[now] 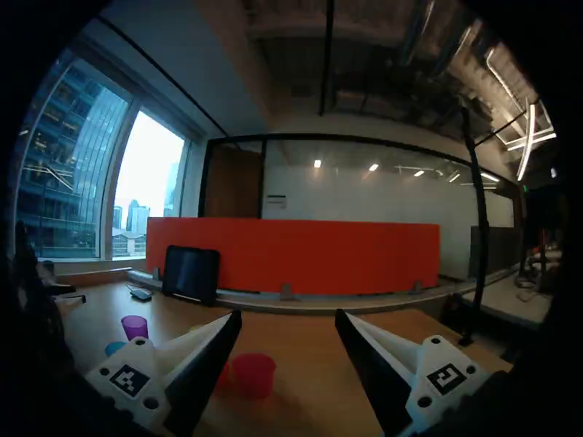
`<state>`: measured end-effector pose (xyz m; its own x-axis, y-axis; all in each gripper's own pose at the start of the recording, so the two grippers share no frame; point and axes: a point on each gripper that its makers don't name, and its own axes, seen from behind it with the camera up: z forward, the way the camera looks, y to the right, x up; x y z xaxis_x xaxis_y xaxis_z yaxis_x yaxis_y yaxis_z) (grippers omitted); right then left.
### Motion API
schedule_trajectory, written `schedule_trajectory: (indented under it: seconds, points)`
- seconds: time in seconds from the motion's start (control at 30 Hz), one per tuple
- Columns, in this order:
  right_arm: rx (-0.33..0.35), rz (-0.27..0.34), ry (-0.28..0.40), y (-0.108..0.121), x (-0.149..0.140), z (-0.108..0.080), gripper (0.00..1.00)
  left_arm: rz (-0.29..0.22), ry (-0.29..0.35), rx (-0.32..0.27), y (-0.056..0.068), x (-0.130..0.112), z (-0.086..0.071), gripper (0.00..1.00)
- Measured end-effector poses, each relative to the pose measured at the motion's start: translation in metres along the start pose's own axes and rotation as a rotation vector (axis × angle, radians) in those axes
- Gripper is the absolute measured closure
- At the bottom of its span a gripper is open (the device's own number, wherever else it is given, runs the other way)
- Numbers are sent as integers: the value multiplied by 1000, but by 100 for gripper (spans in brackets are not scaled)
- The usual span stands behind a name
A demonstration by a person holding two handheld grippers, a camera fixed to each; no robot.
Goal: Pour water
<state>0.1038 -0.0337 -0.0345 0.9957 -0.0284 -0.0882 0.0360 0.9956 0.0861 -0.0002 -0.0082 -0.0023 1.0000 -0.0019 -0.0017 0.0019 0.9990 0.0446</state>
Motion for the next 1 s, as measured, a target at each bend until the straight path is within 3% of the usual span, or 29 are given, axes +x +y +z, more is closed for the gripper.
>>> schedule_trajectory:
  seconds: [0.47,1.0]
  points:
    - [14,-19,-13,6,-24,4,1,1,0,0,-1,-1,0,3]
    - [-71,8,16,30,-44,15,1,2,-1,0,-1,0,0,3]
